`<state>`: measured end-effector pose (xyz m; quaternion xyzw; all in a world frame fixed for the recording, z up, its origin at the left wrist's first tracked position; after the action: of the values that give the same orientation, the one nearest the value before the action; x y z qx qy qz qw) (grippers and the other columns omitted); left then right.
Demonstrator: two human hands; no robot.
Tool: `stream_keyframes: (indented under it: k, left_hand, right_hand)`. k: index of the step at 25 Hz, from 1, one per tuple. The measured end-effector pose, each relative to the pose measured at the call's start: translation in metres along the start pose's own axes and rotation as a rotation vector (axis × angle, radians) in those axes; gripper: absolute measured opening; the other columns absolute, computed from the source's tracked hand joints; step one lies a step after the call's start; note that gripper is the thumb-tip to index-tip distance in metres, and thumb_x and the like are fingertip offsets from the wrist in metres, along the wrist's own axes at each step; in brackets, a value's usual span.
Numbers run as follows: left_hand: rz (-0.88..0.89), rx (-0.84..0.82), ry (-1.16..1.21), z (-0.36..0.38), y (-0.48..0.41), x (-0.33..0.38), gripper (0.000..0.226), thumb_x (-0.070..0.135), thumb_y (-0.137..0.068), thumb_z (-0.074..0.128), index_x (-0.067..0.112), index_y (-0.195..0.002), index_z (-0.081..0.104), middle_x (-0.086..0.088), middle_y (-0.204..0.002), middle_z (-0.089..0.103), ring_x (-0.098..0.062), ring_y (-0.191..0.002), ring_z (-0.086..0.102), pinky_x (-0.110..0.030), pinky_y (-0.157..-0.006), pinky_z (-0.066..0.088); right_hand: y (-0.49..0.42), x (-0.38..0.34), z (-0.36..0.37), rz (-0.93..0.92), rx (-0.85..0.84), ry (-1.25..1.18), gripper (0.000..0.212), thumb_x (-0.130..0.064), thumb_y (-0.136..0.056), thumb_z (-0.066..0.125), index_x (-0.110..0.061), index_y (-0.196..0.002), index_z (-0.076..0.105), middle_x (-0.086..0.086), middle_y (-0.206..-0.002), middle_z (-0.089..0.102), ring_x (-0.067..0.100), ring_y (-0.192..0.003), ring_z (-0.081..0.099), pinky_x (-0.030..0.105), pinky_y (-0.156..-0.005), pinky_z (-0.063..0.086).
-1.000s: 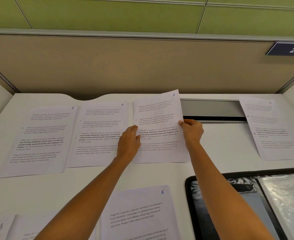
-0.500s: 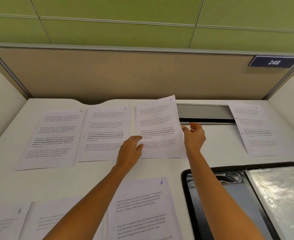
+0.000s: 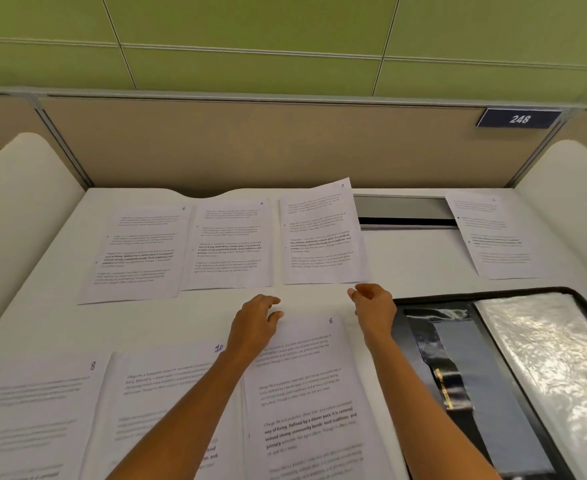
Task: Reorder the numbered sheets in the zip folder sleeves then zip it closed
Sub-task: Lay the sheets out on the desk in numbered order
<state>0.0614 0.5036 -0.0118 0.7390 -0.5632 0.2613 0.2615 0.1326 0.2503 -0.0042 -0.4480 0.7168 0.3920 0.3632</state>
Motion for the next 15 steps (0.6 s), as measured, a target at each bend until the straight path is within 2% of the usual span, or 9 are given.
stream_keyframes:
  k: [2, 6, 8, 10, 12, 15]
  left_hand:
    - [0.005, -0.015, -0.012, 0.002, 0.013, -0.003, 0.036, 0.028, -0.094, 0.060, 0.014, -0.127, 0.060, -0.004, -0.132, 0.059, -0.020, -0.118, 0.058, -0.027, -0.099, 0.043]
    - [0.064, -0.039, -0.051, 0.010, 0.041, -0.007, 0.039, 0.030, -0.094, 0.060, 0.014, -0.130, 0.058, -0.003, -0.133, 0.058, -0.018, -0.120, 0.055, -0.024, -0.099, 0.040]
    - [0.105, -0.045, -0.099, 0.014, 0.053, -0.007, 0.047, 0.034, -0.092, 0.062, 0.017, -0.135, 0.053, -0.003, -0.141, 0.051, -0.018, -0.130, 0.045, -0.027, -0.107, 0.033]
    - [0.164, -0.085, -0.160, 0.020, 0.063, -0.005, 0.060, 0.041, -0.089, 0.065, 0.018, -0.141, 0.046, -0.001, -0.151, 0.039, -0.017, -0.141, 0.029, -0.030, -0.115, 0.019]
    - [0.203, -0.153, -0.238, 0.028, 0.070, -0.004, 0.076, 0.050, -0.085, 0.065, 0.018, -0.147, 0.036, 0.000, -0.157, 0.026, -0.017, -0.147, 0.017, -0.033, -0.119, 0.009]
    - [0.205, -0.243, -0.347, 0.037, 0.079, -0.006, 0.091, 0.057, -0.082, 0.064, 0.019, -0.152, 0.022, 0.000, -0.162, 0.010, -0.016, -0.149, 0.004, -0.039, -0.121, 0.004]
  right_hand:
    - [0.013, 0.012, 0.001, 0.014, -0.029, 0.044, 0.024, -0.021, -0.087, 0.070, -0.008, -0.107, 0.067, 0.009, -0.101, 0.070, 0.030, -0.093, 0.066, 0.042, -0.087, 0.055]
    - [0.043, 0.030, -0.003, 0.011, -0.066, 0.196, 0.030, -0.020, -0.089, 0.068, -0.005, -0.115, 0.065, 0.009, -0.109, 0.067, 0.020, -0.095, 0.060, 0.027, -0.083, 0.045]
    - [0.059, 0.042, -0.003, 0.006, -0.094, 0.281, 0.034, -0.022, -0.089, 0.068, -0.005, -0.118, 0.062, 0.010, -0.110, 0.066, 0.018, -0.092, 0.056, 0.026, -0.079, 0.043]
    - [0.074, 0.052, -0.004, -0.007, -0.114, 0.366, 0.037, -0.025, -0.089, 0.069, -0.006, -0.119, 0.060, 0.009, -0.110, 0.065, 0.016, -0.088, 0.055, 0.025, -0.075, 0.043]
    - [0.086, 0.061, -0.005, -0.029, -0.115, 0.452, 0.039, -0.027, -0.087, 0.070, -0.007, -0.118, 0.059, 0.009, -0.110, 0.063, 0.018, -0.089, 0.058, 0.025, -0.072, 0.045]
    - [0.098, 0.067, -0.009, -0.052, -0.100, 0.502, 0.038, -0.025, -0.086, 0.072, -0.008, -0.117, 0.059, 0.009, -0.109, 0.062, 0.021, -0.094, 0.060, 0.024, -0.070, 0.046]
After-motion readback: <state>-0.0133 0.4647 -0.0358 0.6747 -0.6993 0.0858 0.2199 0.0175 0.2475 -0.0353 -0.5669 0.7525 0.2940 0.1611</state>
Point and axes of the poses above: each hand's wrist, its own y-axis away from the middle knuckle, its own z-axis out of the palm, x = y × z, the point moved 8 cm from there along -y, towards the middle knuckle
